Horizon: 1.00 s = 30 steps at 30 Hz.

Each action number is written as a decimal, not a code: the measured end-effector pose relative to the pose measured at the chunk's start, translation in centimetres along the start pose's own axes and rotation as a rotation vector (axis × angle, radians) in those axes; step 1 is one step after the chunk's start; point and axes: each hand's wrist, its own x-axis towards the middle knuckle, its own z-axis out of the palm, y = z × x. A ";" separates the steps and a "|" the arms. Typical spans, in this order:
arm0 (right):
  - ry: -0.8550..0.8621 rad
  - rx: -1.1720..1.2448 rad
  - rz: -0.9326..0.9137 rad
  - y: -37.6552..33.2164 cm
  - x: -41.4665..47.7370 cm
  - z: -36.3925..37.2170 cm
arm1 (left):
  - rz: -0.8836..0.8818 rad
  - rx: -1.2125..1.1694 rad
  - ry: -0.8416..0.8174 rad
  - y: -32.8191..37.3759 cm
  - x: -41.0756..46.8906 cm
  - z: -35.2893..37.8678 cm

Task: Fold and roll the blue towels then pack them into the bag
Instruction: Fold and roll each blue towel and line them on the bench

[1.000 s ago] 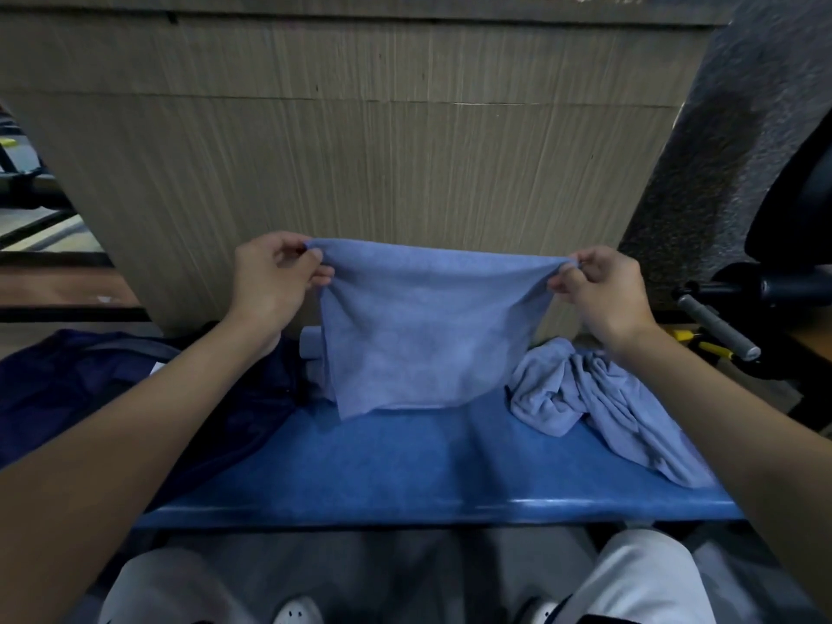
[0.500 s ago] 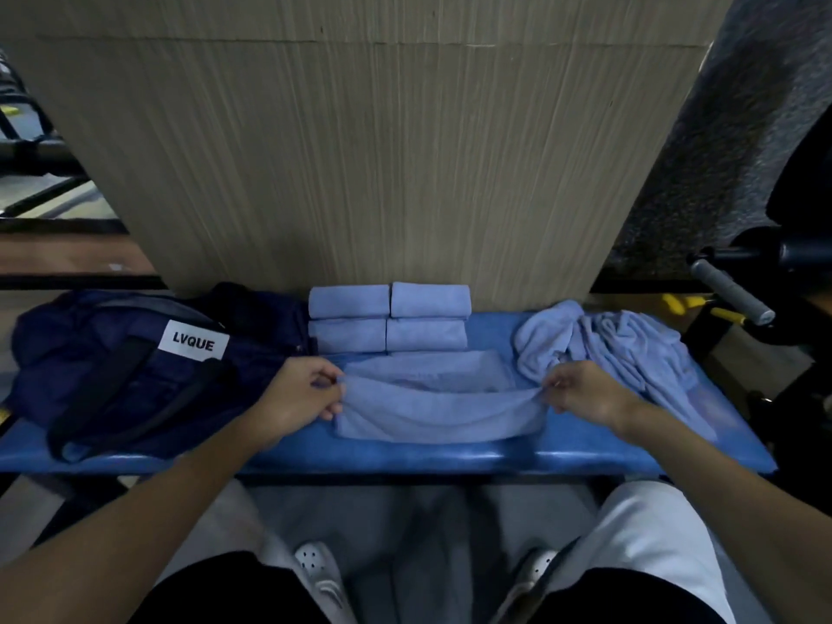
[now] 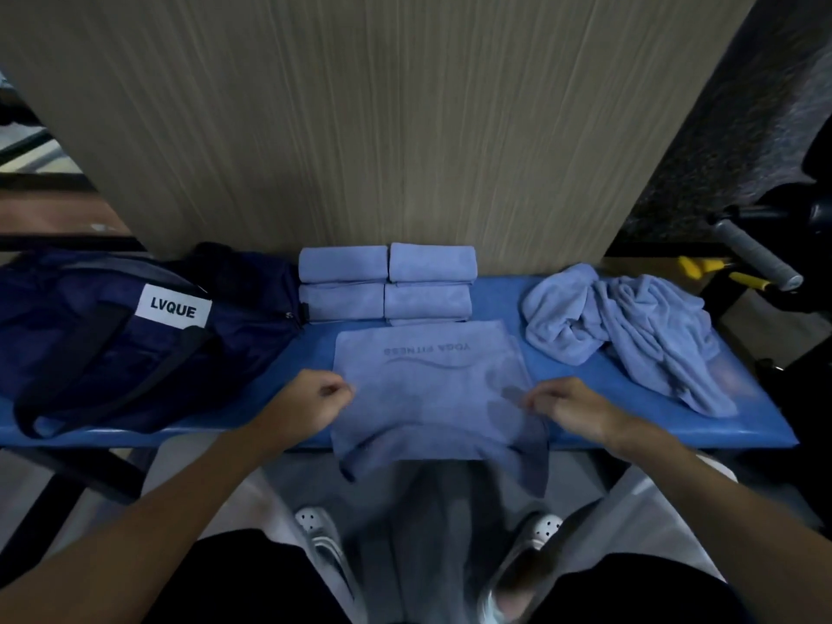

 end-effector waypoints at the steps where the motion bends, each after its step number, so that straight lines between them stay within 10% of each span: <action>1: 0.021 -0.005 -0.004 0.2 0.4 0.2 | 0.011 0.035 -0.003 -0.2 0.2 0.2; 22: 0.457 -0.001 -0.262 -1.0 13.2 1.9 | 0.078 0.350 0.152 -0.3 11.4 1.6; 30: 0.422 -0.338 -0.251 -1.0 15.5 2.1 | 0.118 0.556 0.115 -1.9 13.5 1.6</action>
